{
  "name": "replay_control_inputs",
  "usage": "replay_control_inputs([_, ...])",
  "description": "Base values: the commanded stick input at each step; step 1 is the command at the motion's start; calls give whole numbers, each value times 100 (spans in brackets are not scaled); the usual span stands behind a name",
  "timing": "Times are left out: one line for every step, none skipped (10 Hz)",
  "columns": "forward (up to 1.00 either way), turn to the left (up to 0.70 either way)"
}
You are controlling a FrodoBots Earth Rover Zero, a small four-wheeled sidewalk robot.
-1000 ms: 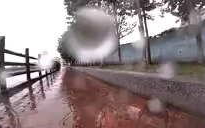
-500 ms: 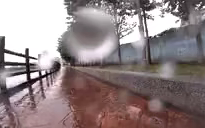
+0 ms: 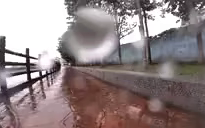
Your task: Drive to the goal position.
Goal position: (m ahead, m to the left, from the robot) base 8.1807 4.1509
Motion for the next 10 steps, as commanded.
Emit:
replay_control_inputs([0, 14])
replay_control_inputs([0, 0])
replay_control_inputs([0, 0])
replay_control_inputs([0, 0])
replay_control_inputs([0, 0])
replay_control_inputs([0, 0])
replay_control_inputs([0, 0])
replay_control_inputs([0, 0])
replay_control_inputs([0, 0])
replay_control_inputs([0, 0])
